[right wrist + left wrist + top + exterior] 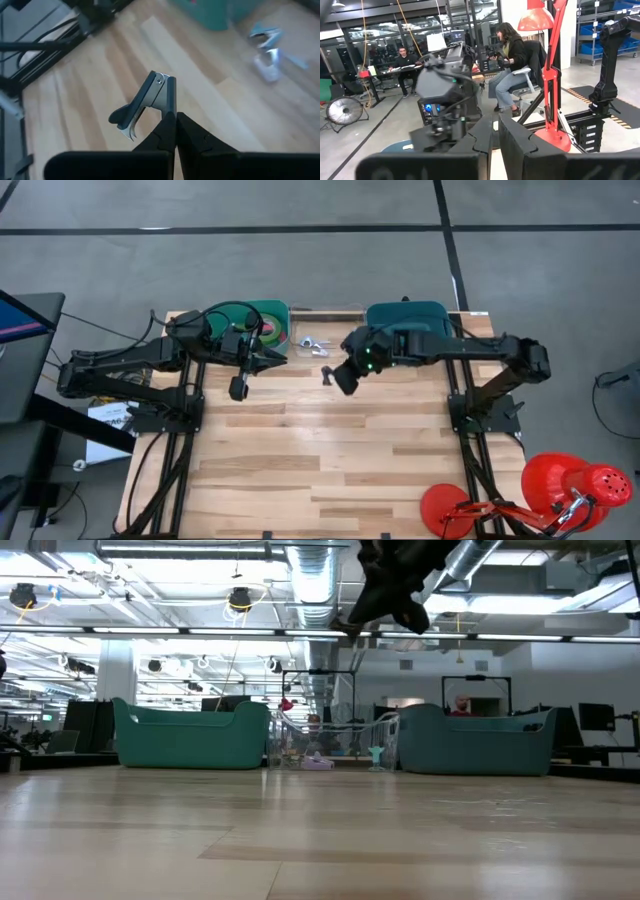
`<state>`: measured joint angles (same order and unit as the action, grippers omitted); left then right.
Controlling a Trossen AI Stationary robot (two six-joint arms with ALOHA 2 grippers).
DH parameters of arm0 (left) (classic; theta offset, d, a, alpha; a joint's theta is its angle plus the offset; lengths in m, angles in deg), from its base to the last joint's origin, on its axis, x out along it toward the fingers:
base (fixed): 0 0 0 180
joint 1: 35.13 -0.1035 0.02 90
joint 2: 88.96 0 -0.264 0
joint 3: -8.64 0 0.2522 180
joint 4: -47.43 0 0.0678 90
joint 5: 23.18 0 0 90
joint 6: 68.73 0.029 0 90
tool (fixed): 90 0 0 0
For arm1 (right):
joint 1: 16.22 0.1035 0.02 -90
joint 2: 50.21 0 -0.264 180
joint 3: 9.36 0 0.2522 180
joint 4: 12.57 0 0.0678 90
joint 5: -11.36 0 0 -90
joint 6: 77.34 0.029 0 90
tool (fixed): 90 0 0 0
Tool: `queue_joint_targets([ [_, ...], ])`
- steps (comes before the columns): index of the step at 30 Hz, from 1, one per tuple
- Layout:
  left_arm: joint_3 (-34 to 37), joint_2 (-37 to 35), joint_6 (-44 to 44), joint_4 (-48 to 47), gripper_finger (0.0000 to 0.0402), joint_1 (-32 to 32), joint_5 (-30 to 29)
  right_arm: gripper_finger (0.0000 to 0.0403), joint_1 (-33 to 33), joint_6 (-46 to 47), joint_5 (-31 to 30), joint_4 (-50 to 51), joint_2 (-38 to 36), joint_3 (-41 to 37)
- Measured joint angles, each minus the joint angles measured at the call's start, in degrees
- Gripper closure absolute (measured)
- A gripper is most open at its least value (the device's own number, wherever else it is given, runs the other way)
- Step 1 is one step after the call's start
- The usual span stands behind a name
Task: Pick and place Stapler, Stapler remover, tape
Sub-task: Put the black staple remover into the transparent bin
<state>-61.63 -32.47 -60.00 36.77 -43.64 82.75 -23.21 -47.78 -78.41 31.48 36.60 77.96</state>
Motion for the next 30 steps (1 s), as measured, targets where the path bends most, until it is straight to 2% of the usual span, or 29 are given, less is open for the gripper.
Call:
queue_joint_targets([
  [15,0.0,0.0,0.0,0.0,0.0380,0.0,0.0,0.0403,-8.8,-7.3,1.4,-1.9,0.0,0.0],
  [30,0.0,0.0,0.0,0.0,0.0380,0.0,0.0,0.0403,-21.7,-7.2,0.6,-14.0,4.3,0.1],
])
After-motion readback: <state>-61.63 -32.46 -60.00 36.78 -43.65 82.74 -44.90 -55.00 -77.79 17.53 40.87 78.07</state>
